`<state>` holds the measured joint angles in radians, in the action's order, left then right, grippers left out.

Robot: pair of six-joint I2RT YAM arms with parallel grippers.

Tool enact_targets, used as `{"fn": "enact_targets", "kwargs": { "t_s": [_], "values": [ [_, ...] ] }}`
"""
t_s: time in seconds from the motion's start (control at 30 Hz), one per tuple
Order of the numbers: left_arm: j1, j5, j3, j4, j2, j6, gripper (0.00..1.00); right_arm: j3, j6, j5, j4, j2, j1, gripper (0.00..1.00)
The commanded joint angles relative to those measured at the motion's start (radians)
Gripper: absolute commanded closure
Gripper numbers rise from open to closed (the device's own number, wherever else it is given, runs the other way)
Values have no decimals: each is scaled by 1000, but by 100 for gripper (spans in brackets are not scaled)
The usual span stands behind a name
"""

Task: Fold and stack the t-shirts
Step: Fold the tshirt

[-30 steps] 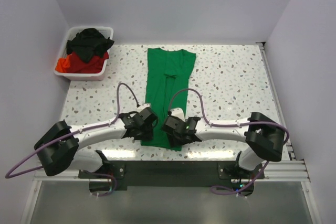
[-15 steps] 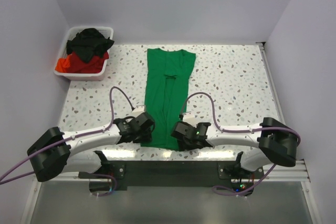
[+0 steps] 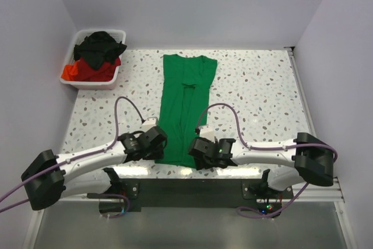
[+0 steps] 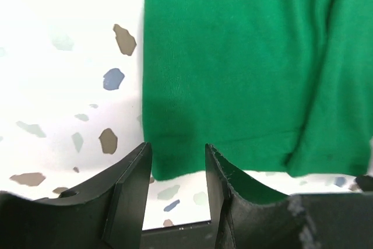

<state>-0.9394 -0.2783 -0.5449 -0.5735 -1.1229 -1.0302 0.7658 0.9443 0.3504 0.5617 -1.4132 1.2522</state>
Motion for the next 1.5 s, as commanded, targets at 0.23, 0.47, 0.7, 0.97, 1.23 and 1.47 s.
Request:
{"fn": "enact_targets", "kwargs": {
  "t_s": [0.23,0.47,0.7,0.97,1.23,1.47],
  "values": [
    [-6,-67,-6,-132,258,-103,52,26,73,114,-25,163,21,41],
    [-7,22,72,-39,273,-126,52,-49,157,107,-89,172,21,48],
    [-4,50,121,1,256,-131,52,-109,185,99,-115,194,21,48],
    [-2,62,157,55,230,-133,53,-163,186,70,-189,184,23,49],
    [-2,62,183,53,235,-143,55,-184,177,41,-252,154,21,52],
    [-2,62,212,81,224,-154,57,-161,154,-2,-283,89,23,53]
  ]
}}
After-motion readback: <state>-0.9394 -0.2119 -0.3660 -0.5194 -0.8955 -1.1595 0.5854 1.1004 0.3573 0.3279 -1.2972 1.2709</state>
